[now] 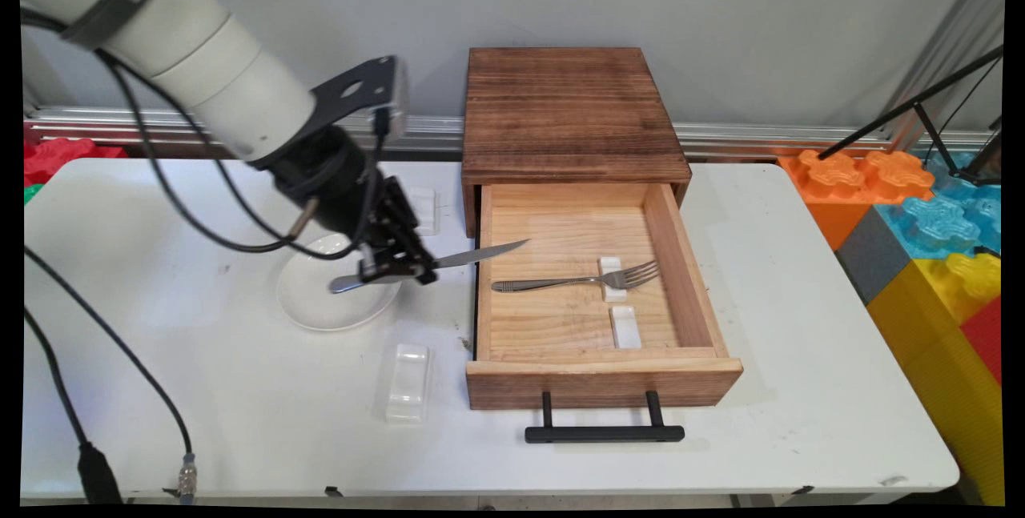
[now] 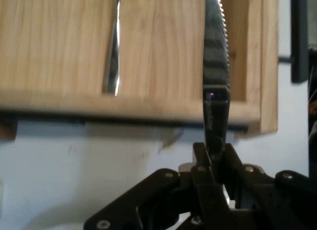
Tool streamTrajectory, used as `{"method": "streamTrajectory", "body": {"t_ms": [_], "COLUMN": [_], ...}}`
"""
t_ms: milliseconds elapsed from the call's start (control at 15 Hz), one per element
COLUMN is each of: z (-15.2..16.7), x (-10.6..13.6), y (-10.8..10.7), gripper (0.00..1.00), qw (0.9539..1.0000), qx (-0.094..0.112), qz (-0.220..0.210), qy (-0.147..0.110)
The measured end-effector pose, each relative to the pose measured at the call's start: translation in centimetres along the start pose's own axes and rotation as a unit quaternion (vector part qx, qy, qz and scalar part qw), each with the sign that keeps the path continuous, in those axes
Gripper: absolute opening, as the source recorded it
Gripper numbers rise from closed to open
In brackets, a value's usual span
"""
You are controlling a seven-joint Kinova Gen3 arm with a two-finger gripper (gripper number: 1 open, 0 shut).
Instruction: Place the picked object into the drawer
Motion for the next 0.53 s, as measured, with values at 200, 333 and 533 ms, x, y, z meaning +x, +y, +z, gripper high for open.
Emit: {"method": "streamTrajectory", "body": {"t_ms": [200,333,533], "z": [0.9,1.7,3.5], "x": [2.9,4.5,6.8], "y": [0.3,0.4,0.3], "gripper": [0.0,0.0,0.0], "qw": [0.9998,0.9997,0.9993], "qx": [-0.005,-0.007,-0.007], "qz": [0.008,0.013,0.019], "qy": [0.014,0.021,0.032]}}
